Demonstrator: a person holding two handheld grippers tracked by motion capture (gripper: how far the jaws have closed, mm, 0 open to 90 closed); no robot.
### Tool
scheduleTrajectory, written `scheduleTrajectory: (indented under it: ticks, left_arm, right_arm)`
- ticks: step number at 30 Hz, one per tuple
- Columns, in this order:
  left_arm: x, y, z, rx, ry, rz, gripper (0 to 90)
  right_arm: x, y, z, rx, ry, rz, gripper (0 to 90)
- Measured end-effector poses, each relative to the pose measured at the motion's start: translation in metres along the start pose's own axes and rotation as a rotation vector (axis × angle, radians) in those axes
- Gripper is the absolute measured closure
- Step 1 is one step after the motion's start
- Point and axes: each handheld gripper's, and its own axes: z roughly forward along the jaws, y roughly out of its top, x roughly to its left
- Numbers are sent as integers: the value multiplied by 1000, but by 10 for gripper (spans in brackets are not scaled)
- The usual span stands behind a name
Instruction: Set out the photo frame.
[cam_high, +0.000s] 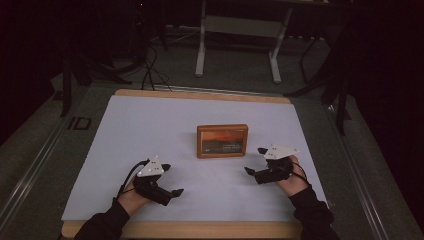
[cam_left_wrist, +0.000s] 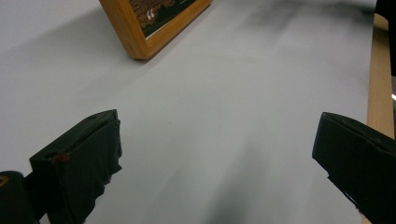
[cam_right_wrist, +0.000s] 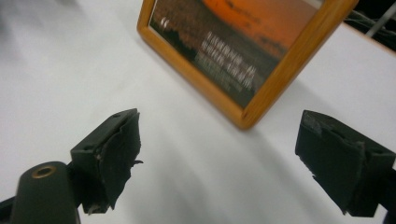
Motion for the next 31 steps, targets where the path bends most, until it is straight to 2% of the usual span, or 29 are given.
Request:
scheduleTrajectory:
  ticks: [7,11,19,21,25,31]
  left_arm:
    - [-1,0,0,2,-1,9,18]
    - [-1,0,0,2,2,11,18]
    - [-1,-1,0,4,-2,10,18]
    - [-2,-1,0,6,-1,13,18]
    - [-3,-1,1,12,4,16,18]
    - [-2,-2,1,11,5,14,18]
  right_arm:
    - [10,-24,-5,-9,2,42,139]
    - [16,-32,-10,-31,8,72,138]
    - [24,-44,-19,-35,9,103,137]
    - [24,-48,-19,-19,13,97,136]
    - [23,-48,-17,-20,22,104,138]
    - [25,-48,-14,-5,33,81,140]
